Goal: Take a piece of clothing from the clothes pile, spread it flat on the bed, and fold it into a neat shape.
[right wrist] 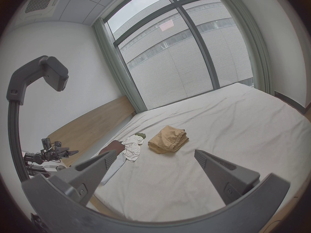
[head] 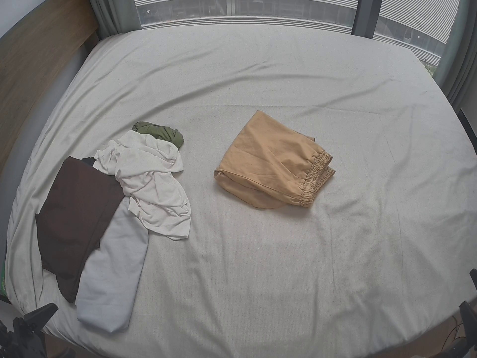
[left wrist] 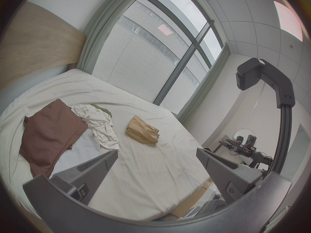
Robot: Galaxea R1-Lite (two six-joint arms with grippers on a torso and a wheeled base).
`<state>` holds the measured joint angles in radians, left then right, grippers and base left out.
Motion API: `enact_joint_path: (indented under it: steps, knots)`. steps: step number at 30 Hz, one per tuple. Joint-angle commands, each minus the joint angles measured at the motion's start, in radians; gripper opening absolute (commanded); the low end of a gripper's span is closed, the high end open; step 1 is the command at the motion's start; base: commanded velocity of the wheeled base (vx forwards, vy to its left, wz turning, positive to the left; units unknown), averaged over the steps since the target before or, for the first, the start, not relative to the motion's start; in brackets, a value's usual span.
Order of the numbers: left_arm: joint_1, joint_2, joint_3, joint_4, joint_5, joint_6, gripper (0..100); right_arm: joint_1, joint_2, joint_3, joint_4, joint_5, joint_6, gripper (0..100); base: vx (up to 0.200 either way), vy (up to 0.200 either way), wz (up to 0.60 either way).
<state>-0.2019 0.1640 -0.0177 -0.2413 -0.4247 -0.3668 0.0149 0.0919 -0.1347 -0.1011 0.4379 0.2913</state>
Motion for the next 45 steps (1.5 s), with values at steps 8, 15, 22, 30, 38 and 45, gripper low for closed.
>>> enact_joint_path:
  steps: [8,15,22,30,38,45]
  knots:
    - [0.058,-0.072,0.018,0.068,0.011,0.186,100,-0.015,-0.09,0.135,0.035,-0.117,-0.216,100,0.0,0.0,0.0]
    - [0.122,-0.074,0.018,0.094,0.106,0.238,100,-0.015,-0.089,0.135,0.034,-0.321,-0.265,100,0.0,0.0,0.0]
    - [0.193,-0.112,0.018,0.169,0.253,0.278,100,-0.016,-0.087,0.135,0.096,-0.459,-0.256,100,0.0,0.0,0.0]
    - [0.21,-0.161,0.018,0.172,0.291,0.293,100,-0.015,-0.089,0.135,0.103,-0.455,-0.271,100,0.0,0.0,0.0]
    - [0.207,-0.163,0.018,0.188,0.383,0.422,100,-0.013,-0.089,0.135,0.103,-0.455,-0.273,100,0.0,0.0,0.0]
    - [0.205,-0.163,0.013,0.264,0.42,0.371,100,-0.012,-0.09,0.135,0.101,-0.446,-0.277,100,0.0,0.0,0.0]
